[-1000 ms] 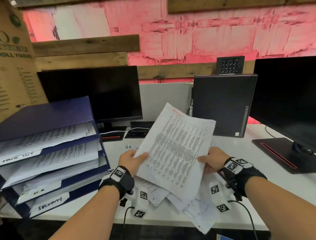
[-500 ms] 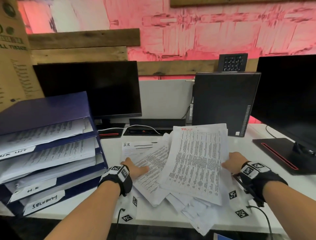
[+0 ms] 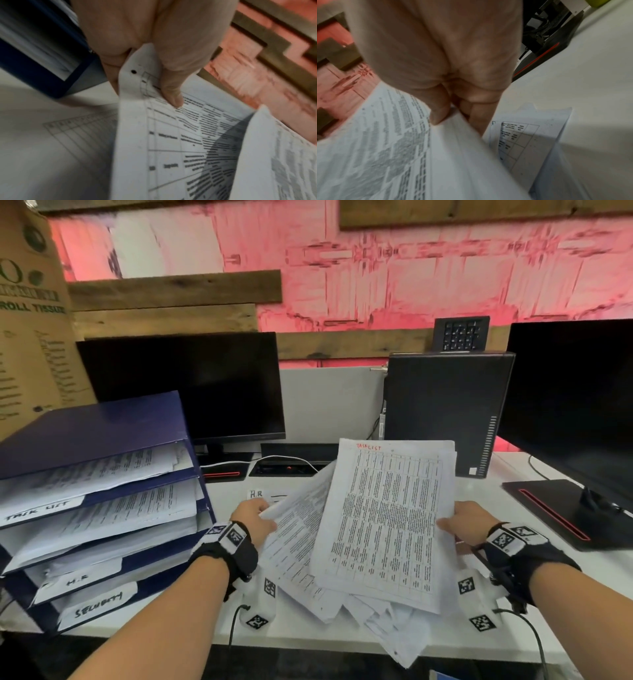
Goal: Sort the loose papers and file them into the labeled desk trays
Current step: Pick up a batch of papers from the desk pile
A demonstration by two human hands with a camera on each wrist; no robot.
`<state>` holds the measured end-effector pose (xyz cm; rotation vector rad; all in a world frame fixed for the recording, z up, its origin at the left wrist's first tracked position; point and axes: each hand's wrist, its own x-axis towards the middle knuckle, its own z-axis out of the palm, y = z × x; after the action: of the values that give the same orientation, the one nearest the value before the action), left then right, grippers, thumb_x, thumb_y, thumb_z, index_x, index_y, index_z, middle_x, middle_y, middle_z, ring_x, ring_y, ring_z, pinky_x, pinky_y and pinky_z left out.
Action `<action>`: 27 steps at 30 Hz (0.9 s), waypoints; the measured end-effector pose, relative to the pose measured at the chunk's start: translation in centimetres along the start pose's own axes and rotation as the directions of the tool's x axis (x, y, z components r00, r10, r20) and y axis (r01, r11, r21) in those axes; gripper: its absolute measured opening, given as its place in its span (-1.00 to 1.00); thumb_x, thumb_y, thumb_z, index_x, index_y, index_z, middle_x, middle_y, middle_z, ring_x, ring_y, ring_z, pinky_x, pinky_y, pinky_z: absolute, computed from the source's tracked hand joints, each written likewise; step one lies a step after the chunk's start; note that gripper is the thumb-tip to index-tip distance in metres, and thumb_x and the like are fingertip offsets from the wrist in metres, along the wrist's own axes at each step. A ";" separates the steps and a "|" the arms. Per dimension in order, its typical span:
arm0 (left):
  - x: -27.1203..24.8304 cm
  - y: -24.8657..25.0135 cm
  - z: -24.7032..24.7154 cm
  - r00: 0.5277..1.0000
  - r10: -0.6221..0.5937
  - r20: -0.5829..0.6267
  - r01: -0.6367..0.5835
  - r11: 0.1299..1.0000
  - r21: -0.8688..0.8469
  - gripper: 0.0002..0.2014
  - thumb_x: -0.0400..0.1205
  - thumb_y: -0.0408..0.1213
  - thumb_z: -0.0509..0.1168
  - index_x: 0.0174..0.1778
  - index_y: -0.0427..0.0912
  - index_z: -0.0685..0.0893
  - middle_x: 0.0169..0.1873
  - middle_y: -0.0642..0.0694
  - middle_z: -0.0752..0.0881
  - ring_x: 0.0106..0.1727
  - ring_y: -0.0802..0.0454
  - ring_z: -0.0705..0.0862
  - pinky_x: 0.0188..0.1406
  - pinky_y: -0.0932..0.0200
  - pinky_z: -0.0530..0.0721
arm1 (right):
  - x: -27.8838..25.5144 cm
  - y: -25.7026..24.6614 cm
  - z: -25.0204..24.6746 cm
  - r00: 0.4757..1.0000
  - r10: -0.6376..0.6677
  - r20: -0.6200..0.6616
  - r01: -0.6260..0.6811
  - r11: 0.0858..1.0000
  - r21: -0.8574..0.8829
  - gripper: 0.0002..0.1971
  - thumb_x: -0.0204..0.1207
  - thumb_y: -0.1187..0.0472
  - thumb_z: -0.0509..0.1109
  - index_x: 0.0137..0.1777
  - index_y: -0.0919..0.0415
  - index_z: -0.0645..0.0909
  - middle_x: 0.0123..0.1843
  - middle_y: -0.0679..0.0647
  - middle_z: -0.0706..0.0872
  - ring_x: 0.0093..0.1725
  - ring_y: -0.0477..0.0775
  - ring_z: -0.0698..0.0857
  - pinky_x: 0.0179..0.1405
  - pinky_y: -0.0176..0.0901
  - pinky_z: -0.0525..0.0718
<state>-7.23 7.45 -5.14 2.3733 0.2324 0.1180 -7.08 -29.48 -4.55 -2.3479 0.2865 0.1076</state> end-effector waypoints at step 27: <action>1.1 2.6 5.6 0.952 -0.140 0.273 0.040 0.939 0.342 -0.34 0.49 0.21 0.34 0.36 -0.20 0.53 0.26 -0.13 0.65 0.18 -0.09 0.63 0.14 0.18 0.57 | 1.5 2.6 -0.8 0.896 0.038 -0.443 0.085 0.963 0.255 -0.73 0.52 0.49 0.23 0.16 0.39 0.65 0.00 0.28 0.72 -0.05 0.25 0.65 0.03 -0.12 0.54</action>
<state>-4.93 2.08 -7.38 2.6697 0.2323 -0.3449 -6.25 -32.12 -6.02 -2.0782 0.4636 -0.4631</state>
